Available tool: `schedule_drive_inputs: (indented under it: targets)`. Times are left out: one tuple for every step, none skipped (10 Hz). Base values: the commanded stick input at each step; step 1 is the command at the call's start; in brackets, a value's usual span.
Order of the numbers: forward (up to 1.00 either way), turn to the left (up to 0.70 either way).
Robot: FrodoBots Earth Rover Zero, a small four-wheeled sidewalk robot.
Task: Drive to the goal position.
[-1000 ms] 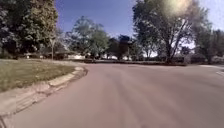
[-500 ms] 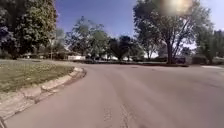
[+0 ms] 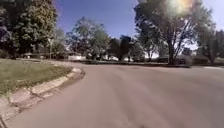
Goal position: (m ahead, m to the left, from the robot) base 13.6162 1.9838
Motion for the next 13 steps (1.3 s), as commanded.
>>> schedule_drive_inputs:
  targets:
    - [0.70,0.00]
    - [0.70,0.00]
    - [0.70,0.00]
    - [0.70,0.00]
    - [0.70,0.00]
    - [0.70,0.00]
    - [0.70,0.00]
    - [0.70,0.00]
    - [0.70,0.00]
    - [0.70,0.00]
    - [0.70,0.00]
    - [0.70,0.00]
    - [0.70,0.00]
